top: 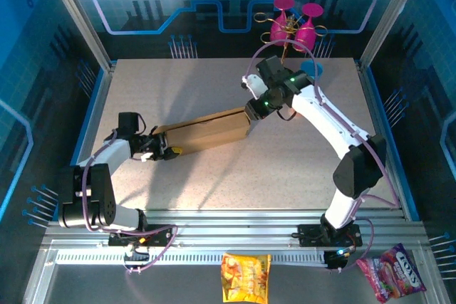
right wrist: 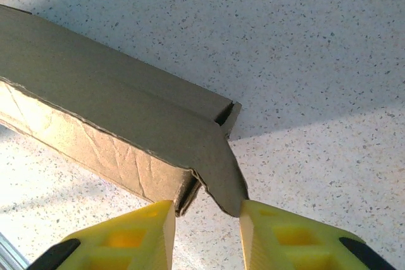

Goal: Fold the paper box

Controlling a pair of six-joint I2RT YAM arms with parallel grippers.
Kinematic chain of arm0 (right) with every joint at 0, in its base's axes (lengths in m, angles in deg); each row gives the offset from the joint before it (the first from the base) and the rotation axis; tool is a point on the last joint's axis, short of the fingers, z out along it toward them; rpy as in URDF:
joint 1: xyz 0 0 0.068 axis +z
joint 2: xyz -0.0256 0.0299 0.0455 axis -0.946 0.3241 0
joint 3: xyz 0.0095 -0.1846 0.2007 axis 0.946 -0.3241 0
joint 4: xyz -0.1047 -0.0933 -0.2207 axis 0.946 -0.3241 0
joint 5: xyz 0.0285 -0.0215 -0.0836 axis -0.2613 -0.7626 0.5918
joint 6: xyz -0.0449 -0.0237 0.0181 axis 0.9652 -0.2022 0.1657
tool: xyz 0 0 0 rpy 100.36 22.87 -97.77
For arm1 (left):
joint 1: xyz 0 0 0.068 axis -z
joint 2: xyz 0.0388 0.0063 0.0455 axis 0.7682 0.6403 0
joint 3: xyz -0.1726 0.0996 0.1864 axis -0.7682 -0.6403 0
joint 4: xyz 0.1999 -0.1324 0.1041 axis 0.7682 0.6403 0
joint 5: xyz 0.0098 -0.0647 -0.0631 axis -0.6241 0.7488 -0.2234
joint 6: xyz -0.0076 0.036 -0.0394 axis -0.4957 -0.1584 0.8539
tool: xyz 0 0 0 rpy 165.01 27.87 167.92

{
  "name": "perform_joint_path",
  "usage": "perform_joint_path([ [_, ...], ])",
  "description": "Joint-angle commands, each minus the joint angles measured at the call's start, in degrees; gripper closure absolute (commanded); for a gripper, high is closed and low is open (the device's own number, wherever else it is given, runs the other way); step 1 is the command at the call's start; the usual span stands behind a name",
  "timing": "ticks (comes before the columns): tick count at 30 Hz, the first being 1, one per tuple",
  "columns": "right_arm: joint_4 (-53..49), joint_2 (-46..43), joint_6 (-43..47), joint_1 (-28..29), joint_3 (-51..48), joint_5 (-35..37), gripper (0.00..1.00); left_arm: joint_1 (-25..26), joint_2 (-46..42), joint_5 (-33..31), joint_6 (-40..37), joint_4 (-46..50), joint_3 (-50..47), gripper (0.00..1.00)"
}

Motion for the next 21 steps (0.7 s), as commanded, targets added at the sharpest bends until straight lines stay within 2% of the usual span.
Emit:
perform_joint_path([
  [1,0.1,-0.7,1.4,-0.9,-0.5,-1.0,0.69,-0.6,0.9,1.4,-1.1,2.2,1.7,0.44],
  [13,0.6,3.9,0.7,-1.4,4.0,-2.0,0.73,-0.6,0.9,1.5,-1.4,2.4,1.7,0.44],
  [15,0.7,3.9,0.4,-1.4,4.0,-2.1,0.78,-0.6,1.0,1.6,-1.4,2.4,1.8,0.44],
  [19,0.7,3.6,-0.2,-0.7,4.2,-1.7,0.95,-0.6,1.1,1.6,-1.4,2.4,1.9,0.44],
  [21,0.5,3.3,-0.8,-0.3,4.1,-1.3,0.99,-0.6,1.1,1.5,-1.4,2.4,1.9,0.44],
])
